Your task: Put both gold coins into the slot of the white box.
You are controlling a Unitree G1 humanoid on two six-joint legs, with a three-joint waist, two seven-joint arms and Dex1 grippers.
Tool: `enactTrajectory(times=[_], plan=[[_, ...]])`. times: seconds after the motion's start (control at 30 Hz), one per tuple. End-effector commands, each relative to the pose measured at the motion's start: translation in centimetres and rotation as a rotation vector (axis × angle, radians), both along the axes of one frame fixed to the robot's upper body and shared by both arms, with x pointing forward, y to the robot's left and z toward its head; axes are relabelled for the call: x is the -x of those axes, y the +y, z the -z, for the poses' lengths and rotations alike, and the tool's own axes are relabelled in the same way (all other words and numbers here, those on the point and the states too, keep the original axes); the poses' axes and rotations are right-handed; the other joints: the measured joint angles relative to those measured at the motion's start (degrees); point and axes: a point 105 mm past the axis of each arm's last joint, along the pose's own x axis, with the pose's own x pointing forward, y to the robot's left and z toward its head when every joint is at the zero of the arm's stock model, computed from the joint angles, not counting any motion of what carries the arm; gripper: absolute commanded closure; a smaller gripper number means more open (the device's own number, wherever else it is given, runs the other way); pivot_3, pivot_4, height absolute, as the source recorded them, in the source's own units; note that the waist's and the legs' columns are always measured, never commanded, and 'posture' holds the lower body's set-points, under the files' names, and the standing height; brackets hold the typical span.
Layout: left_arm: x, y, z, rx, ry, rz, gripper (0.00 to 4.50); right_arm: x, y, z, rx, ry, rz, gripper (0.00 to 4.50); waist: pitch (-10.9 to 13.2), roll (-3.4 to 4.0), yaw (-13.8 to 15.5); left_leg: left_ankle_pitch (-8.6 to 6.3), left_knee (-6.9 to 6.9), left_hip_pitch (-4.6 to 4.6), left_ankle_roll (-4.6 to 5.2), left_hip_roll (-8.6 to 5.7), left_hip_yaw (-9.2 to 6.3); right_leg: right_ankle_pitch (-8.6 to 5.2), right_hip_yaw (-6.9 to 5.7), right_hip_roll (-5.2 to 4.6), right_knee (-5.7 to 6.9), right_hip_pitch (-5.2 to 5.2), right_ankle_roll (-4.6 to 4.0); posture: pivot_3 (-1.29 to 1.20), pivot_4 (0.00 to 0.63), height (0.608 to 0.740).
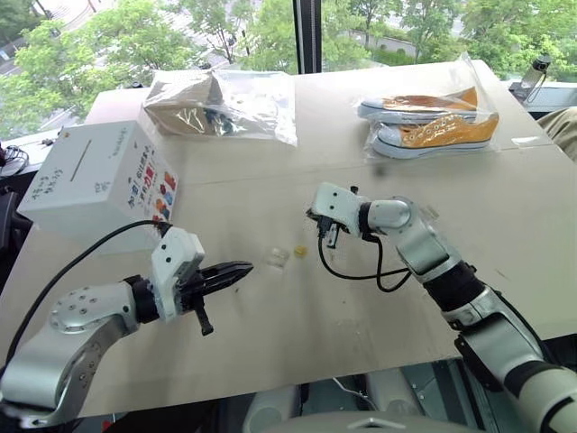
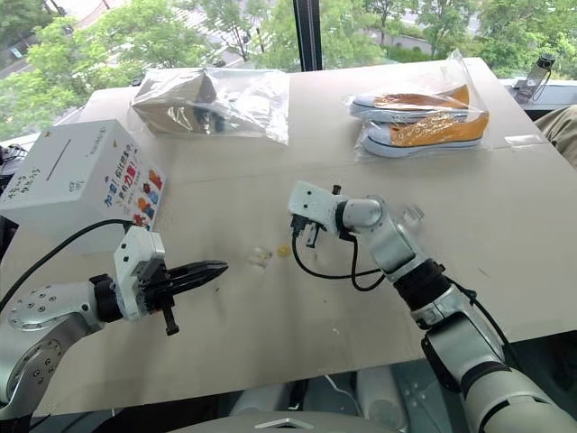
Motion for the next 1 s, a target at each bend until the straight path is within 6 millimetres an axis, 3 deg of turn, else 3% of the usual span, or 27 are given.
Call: enactTrajectory(times=[0.03, 0.07, 0.1, 0.33, 0.47, 0.7, 1.0], plan=[[0.1, 0.7, -0.7, -0.036, -0.03, 0.001, 4.5, 2.1, 0.4, -0.9, 0.013, 0.049, -0.112, 3.64, 0.0, 0.0, 0.1, 0.0, 0.0, -0.01, 0.0, 0.0, 0.0, 0.0, 0.0, -0.01, 0.0, 0.0, 0.0, 0.0, 0.15, 0.74], [0.2, 1.0, -0.5, -0.055, -0.023, 0.0, 4.5, 2.5, 0.5, -0.6, 0.049, 0.061, -0.138, 3.1, 0.0, 0.0, 0.2, 0.0, 0.02, -0.02, 0.0, -0.01, 0.0, 0.0, -0.01, -0.02, -0.01, 0.01, 0.0, 0.0, 0.15, 0.74], [0.2, 1.3, -0.4, -0.072, -0.017, 0.002, 4.5, 2.8, 0.5, -0.4, 0.085, 0.066, -0.161, 2.94, 0.0, 0.0, 0.2, 0.0, 0.02, -0.02, 0.01, -0.01, 0.0, 0.0, -0.02, -0.03, -0.01, 0.02, 0.0, 0.0, 0.15, 0.74], [-0.1, 1.4, -1.1, -0.087, -0.049, 0.016, 4.5, 1.8, 1.1, 0.5, 0.271, 0.07, -0.164, 2.94, 0.0, 0.01, 0.1, 0.0, 0.05, -0.02, 0.0, -0.02, -0.02, 0.0, -0.08, -0.04, 0.08, 0.0, 0.0, 0.0, 0.15, 0.74], [0.2, 1.1, -1.1, -0.089, -0.059, 0.02, 4.5, 1.0, 2.0, 0.6, 0.277, 0.072, -0.113, 2.94, 0.0, 0.0, 0.1, 0.0, 0.05, -0.02, -0.01, -0.02, -0.01, 0.0, -0.05, -0.04, 0.05, 0.0, 0.0, 0.0, 0.15, 0.74], [0.6, 0.8, -0.9, -0.086, -0.053, 0.019, 4.5, 0.9, 1.7, 1.4, 0.317, 0.089, -0.105, 2.94, 0.0, 0.0, 0.2, 0.01, 0.26, -0.57, -0.01, -0.03, -0.04, 0.01, -0.09, -0.06, 0.1, -0.45, 0.0, 0.0, 0.15, 0.74], [0.4, 0.5, -0.9, -0.077, -0.059, 0.019, 4.5, 0.2, 1.2, 1.9, 0.357, 0.07, -0.089, 2.94, 0.0, 0.0, 0.1, 0.01, 0.32, -0.56, -0.01, -0.03, -0.02, 0.02, -0.07, -0.05, 0.19, -0.46, -0.01, 0.0, 0.15, 0.74]])
